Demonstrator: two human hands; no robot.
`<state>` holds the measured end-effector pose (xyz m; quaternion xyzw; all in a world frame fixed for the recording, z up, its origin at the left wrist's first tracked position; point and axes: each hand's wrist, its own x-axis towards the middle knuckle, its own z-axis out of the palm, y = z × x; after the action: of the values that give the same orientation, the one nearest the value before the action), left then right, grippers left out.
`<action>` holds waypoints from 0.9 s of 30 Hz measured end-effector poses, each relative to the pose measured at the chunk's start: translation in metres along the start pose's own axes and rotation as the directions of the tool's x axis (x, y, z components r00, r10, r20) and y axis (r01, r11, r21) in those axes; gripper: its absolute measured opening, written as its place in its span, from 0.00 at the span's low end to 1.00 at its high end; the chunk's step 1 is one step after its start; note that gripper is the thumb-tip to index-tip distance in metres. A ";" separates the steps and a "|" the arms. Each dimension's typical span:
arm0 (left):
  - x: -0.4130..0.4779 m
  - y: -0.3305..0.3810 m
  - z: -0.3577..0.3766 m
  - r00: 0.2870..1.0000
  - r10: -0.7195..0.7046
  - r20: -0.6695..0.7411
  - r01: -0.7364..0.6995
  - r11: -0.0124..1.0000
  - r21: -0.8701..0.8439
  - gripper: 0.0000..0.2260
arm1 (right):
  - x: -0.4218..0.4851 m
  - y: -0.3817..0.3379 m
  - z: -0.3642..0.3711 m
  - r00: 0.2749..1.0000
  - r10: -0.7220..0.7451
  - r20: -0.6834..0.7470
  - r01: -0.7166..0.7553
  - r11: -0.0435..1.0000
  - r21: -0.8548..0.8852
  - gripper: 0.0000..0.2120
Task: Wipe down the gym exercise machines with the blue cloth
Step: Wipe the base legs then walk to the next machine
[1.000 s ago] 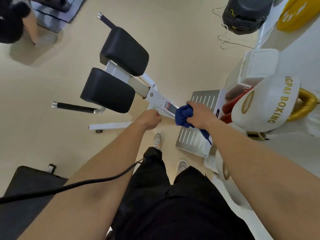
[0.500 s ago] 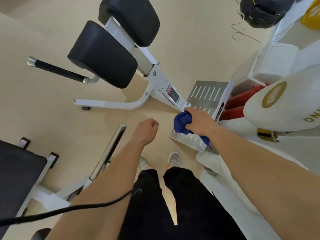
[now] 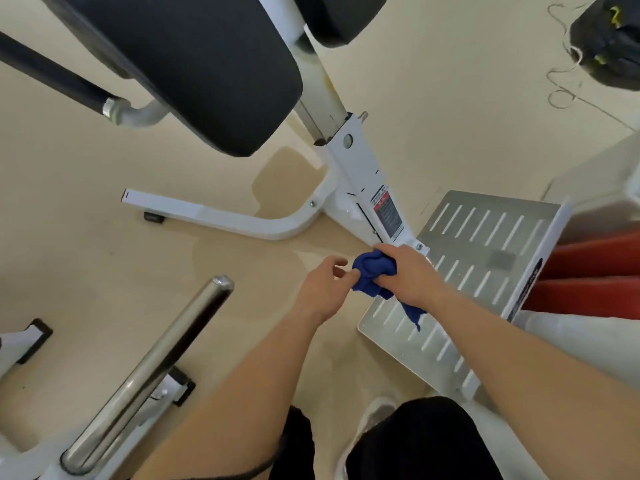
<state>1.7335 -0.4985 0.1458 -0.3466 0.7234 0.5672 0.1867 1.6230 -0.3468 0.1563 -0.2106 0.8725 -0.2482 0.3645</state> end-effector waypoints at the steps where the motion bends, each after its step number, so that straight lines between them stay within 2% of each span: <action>1: 0.018 -0.009 0.008 1.000 0.019 0.003 -0.019 0.999 -0.042 0.18 | 0.014 0.013 0.010 1.000 -0.008 -0.025 0.009 1.000 0.027 0.14; 5: 0.085 -0.045 0.025 0.994 0.109 -0.007 -0.109 0.993 -0.046 0.16 | 0.065 0.050 0.048 0.993 -0.015 -0.115 0.032 0.988 0.150 0.16; 9: 0.157 -0.081 0.026 0.986 0.168 -0.014 -0.168 0.986 0.011 0.09 | 0.124 0.082 0.092 0.993 -0.017 -0.114 0.046 0.966 0.255 0.12; 11: 0.191 -0.096 0.021 0.985 0.173 -0.005 -0.173 0.982 0.073 0.02 | 0.153 0.096 0.113 0.993 -0.019 -0.112 0.050 0.959 0.279 0.15; 12: 0.208 -0.103 0.019 0.982 0.188 -0.016 -0.185 0.977 0.105 0.03 | 0.169 0.101 0.123 0.993 -0.030 -0.117 0.061 0.961 0.271 0.17; 15: 0.251 -0.118 0.012 0.961 0.244 -0.127 -0.216 0.955 0.201 0.10 | 0.215 0.113 0.150 0.987 -0.052 -0.155 0.095 0.954 0.285 0.20; 19: 0.300 -0.128 -0.001 0.873 0.333 -0.355 -0.221 0.921 0.320 0.05 | 0.270 0.101 0.168 0.957 -0.045 -0.288 0.159 0.909 0.386 0.16; 21: 0.324 -0.133 -0.006 0.806 0.360 -0.469 -0.231 0.922 0.311 0.05 | 0.294 0.093 0.177 0.902 -0.069 -0.426 0.234 0.908 0.348 0.13; 23: 0.345 -0.135 -0.010 0.752 0.360 -0.552 -0.240 0.930 0.279 0.05 | 0.316 0.093 0.191 0.835 -0.124 -0.535 0.302 0.917 0.260 0.17; 25: 0.365 -0.140 -0.015 0.717 0.343 -0.607 -0.224 0.938 0.265 0.06 | 0.335 0.104 0.209 0.806 -0.210 -0.554 0.294 0.954 0.065 0.19; 27: 0.381 -0.150 -0.019 0.614 0.455 -0.645 -0.244 0.887 0.393 0.10 | 0.347 0.117 0.224 0.801 -0.272 -0.533 0.249 0.961 -0.117 0.21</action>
<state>1.5799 -0.6441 -0.2048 -0.3632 0.8602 0.3076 -0.1831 1.5425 -0.5071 -0.2335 -0.2567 0.9074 -0.3272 0.0599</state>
